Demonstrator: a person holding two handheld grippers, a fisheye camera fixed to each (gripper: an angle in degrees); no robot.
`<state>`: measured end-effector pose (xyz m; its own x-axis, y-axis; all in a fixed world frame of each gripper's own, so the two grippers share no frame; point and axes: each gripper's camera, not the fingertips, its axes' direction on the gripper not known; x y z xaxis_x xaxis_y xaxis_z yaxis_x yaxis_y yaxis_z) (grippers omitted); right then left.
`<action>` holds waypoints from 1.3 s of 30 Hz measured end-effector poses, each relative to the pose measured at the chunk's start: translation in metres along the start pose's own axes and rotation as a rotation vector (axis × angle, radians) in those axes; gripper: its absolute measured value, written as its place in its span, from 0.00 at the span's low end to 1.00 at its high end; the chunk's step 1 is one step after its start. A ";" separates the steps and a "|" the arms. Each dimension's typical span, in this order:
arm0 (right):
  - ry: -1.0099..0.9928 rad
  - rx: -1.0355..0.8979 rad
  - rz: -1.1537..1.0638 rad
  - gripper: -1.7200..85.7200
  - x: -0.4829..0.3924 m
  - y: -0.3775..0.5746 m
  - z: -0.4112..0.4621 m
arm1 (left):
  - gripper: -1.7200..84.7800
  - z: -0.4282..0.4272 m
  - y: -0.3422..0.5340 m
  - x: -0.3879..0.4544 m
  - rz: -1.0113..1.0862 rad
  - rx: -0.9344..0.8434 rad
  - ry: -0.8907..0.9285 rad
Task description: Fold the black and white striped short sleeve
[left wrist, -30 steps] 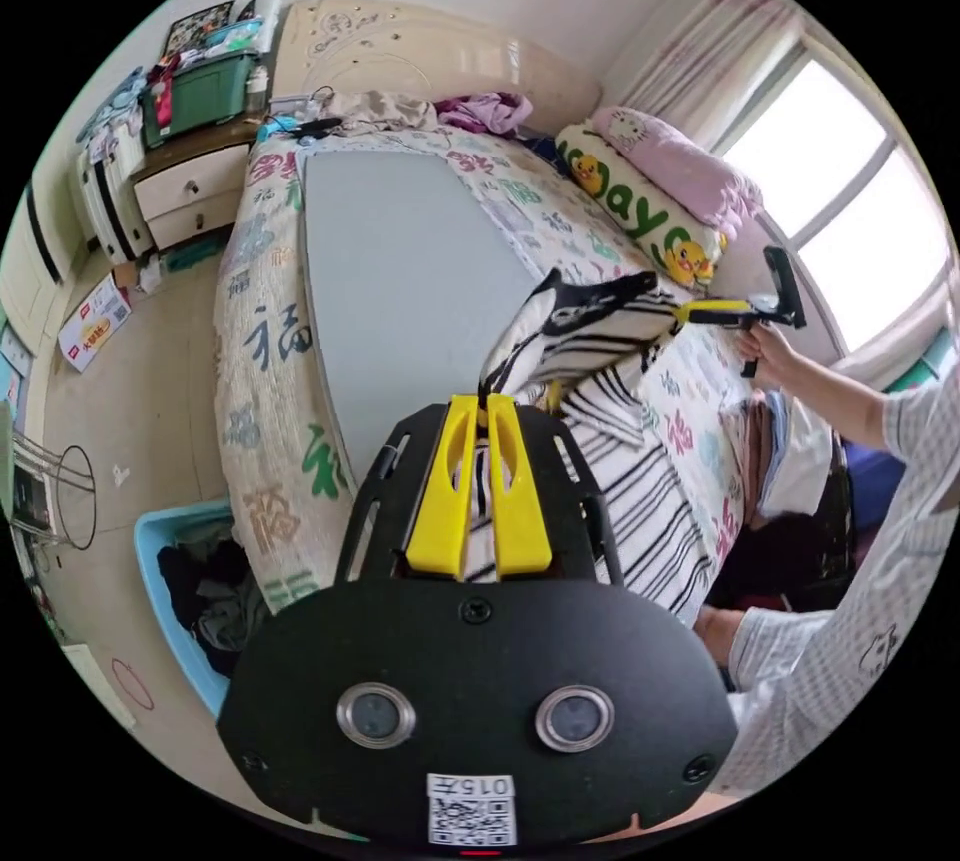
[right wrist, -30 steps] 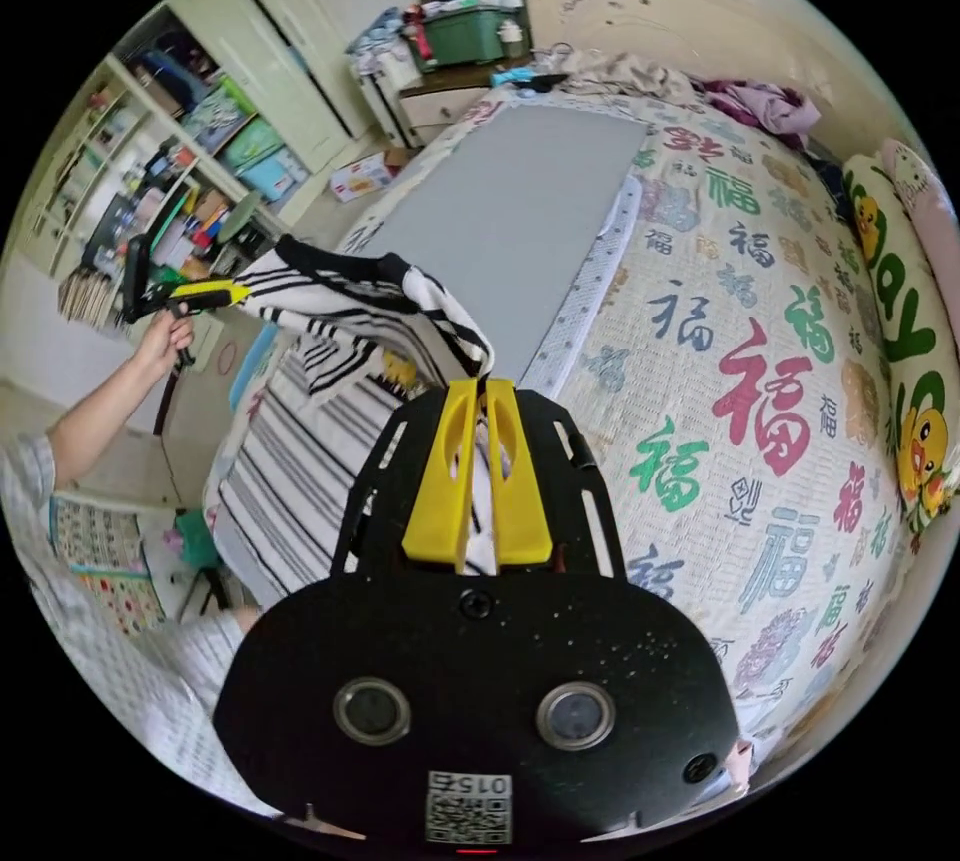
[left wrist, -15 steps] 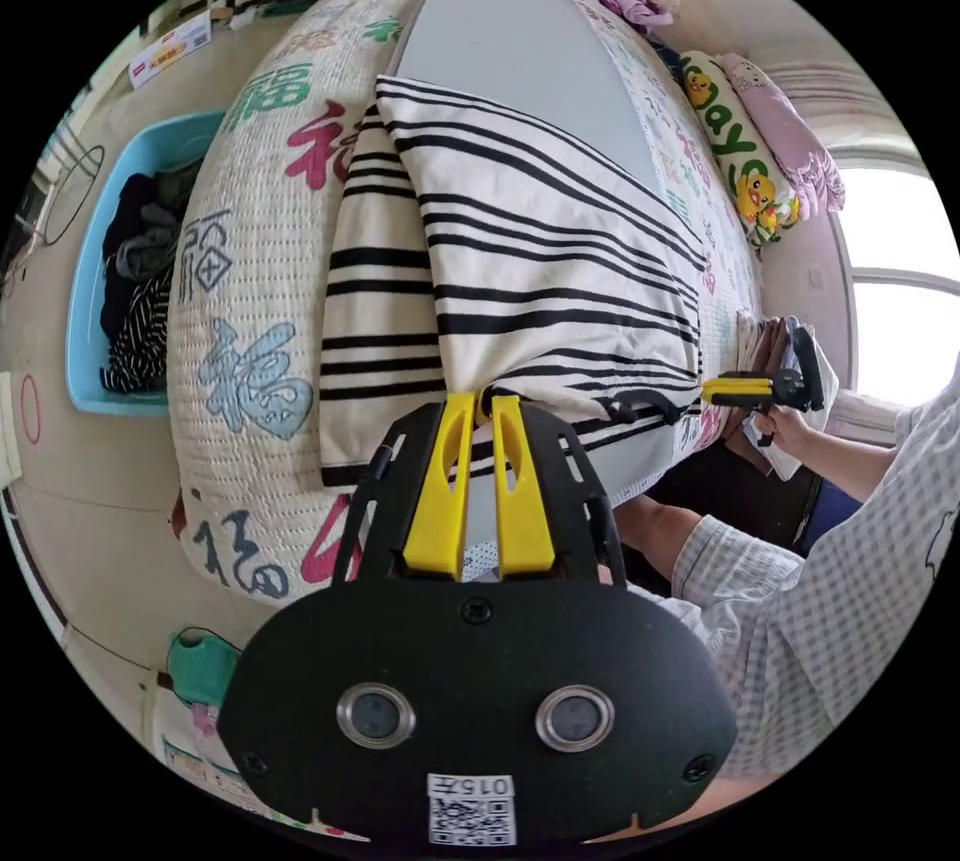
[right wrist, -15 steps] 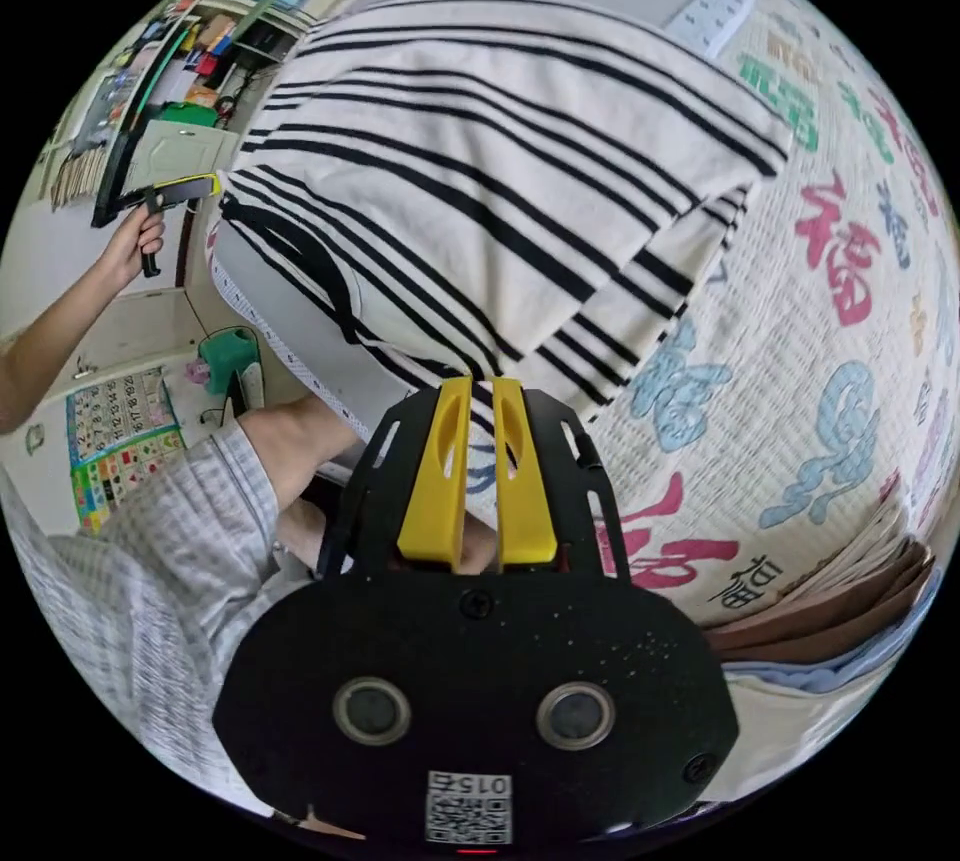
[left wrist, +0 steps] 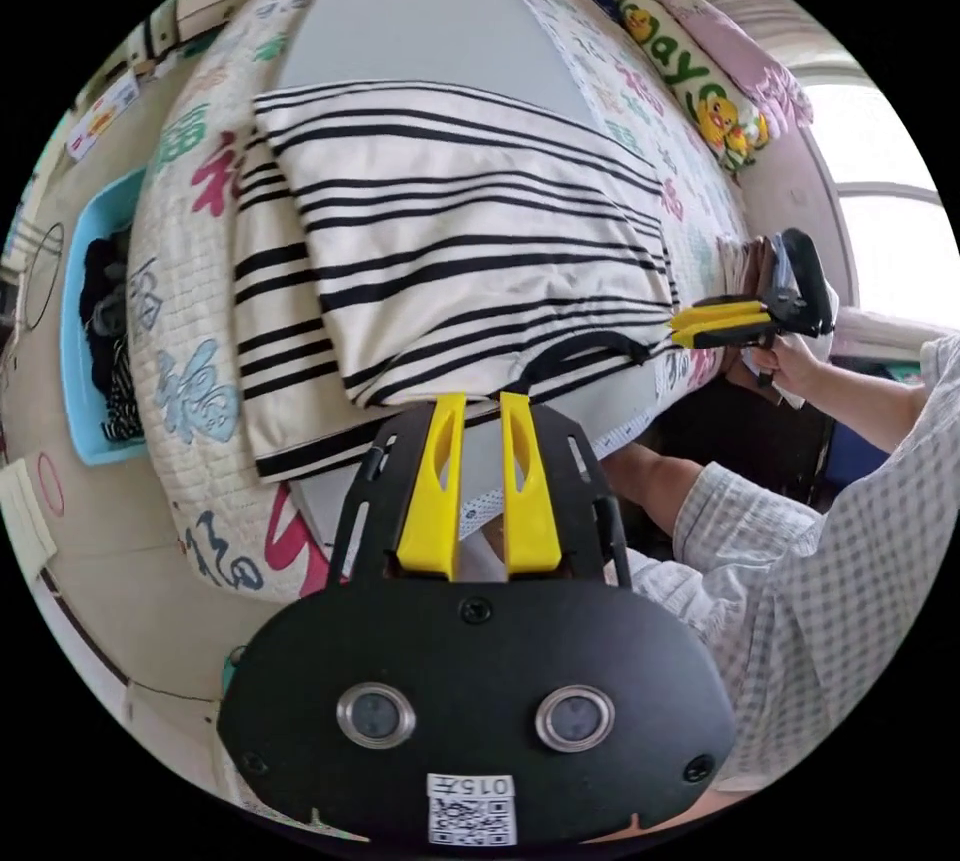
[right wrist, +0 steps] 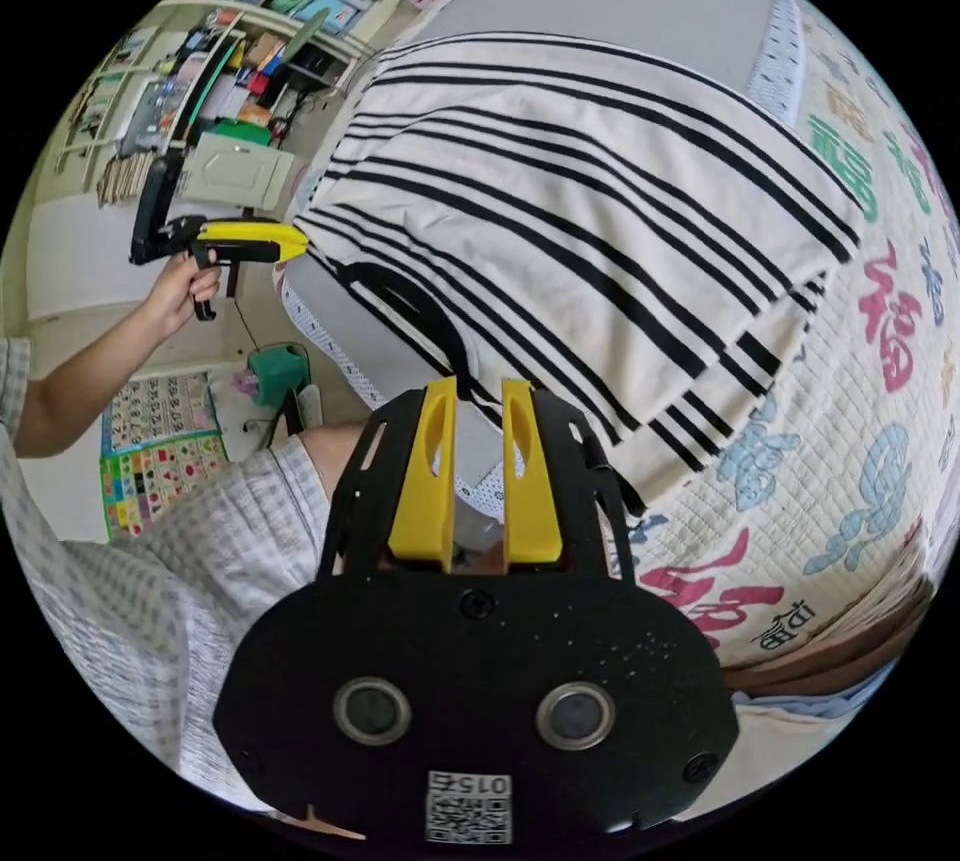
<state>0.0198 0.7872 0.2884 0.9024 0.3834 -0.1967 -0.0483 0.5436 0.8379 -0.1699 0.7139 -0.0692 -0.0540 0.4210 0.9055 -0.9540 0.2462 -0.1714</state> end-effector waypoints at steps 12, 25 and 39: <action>0.164 -0.121 0.063 0.03 -0.009 -0.014 0.042 | 0.08 0.059 -0.032 0.013 0.068 -0.136 -0.096; -0.202 0.407 0.580 0.11 0.177 0.010 -0.070 | 0.11 -0.026 -0.032 -0.126 -0.488 0.305 0.185; -0.280 0.396 0.726 0.07 0.273 -0.058 -0.064 | 0.07 -0.022 -0.095 -0.175 -0.590 0.370 0.241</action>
<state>0.2416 0.9083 0.1529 0.7809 0.3082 0.5434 -0.5469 -0.0831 0.8331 -0.0633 0.6355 -0.2199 0.5243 0.5002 0.6891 -0.8440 0.1982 0.4983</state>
